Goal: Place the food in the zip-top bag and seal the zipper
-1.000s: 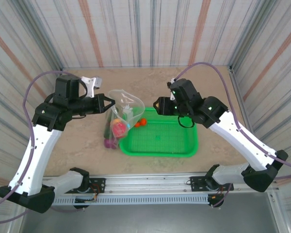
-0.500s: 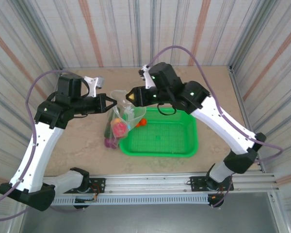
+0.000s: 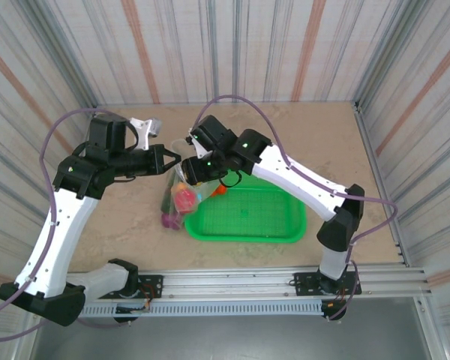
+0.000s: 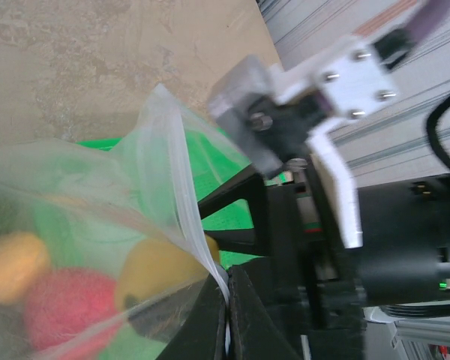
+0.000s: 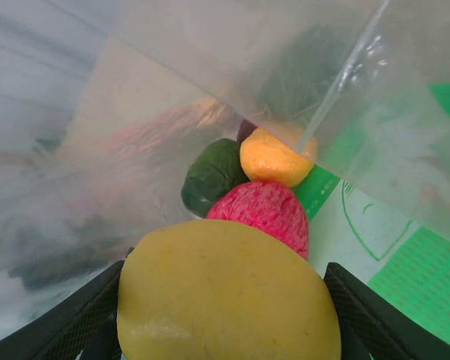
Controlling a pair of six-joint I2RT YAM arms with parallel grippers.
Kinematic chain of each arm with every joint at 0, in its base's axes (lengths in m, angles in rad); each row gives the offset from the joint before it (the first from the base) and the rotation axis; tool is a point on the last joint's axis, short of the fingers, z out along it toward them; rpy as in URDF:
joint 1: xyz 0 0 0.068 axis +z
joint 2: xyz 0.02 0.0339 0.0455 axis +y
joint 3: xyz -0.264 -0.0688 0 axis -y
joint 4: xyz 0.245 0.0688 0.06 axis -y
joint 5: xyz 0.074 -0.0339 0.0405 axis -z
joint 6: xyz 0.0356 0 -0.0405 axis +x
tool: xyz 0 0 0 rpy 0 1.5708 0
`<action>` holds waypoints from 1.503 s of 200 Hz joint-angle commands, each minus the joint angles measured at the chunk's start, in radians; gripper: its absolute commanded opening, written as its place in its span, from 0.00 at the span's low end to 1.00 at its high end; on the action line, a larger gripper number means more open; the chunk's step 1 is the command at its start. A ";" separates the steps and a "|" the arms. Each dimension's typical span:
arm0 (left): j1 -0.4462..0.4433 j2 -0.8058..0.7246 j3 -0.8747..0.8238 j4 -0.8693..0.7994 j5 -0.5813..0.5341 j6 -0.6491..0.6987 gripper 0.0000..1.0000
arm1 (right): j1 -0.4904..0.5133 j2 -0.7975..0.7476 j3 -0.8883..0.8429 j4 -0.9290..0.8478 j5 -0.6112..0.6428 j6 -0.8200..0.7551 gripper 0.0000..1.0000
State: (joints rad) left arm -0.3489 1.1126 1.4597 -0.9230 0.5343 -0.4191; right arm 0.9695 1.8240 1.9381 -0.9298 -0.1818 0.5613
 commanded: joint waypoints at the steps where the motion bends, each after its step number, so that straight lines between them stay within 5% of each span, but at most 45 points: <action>1: -0.009 -0.019 0.016 0.014 0.024 0.012 0.00 | 0.009 0.043 0.041 -0.042 -0.028 0.034 0.42; 36: -0.010 -0.026 0.005 0.017 0.026 0.012 0.00 | 0.012 0.055 0.007 -0.023 -0.027 0.044 0.43; 62: -0.009 -0.032 -0.001 0.018 0.023 0.014 0.00 | 0.012 0.050 0.009 -0.024 -0.012 0.045 0.86; 89: -0.007 -0.037 -0.007 0.019 0.018 0.014 0.00 | 0.011 0.031 -0.007 -0.007 -0.005 0.040 0.90; 107: -0.007 -0.039 -0.010 0.019 0.017 0.015 0.00 | 0.009 0.018 -0.007 -0.010 0.008 0.040 0.82; 137: -0.007 -0.044 -0.021 0.014 -0.008 0.024 0.00 | -0.004 -0.023 -0.026 0.005 0.035 0.057 0.37; 167: -0.007 -0.052 -0.030 0.010 -0.027 0.024 0.00 | -0.013 -0.069 -0.022 0.012 0.031 0.057 0.25; 300: 0.051 -0.107 -0.038 -0.039 -0.207 0.012 0.00 | -0.118 -0.296 -0.017 0.003 0.025 0.051 0.22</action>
State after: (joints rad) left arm -0.3065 1.0389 1.4090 -0.9504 0.3943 -0.4156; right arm 0.8761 1.5867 1.9572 -0.9161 -0.1608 0.6197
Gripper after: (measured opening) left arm 0.051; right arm 0.223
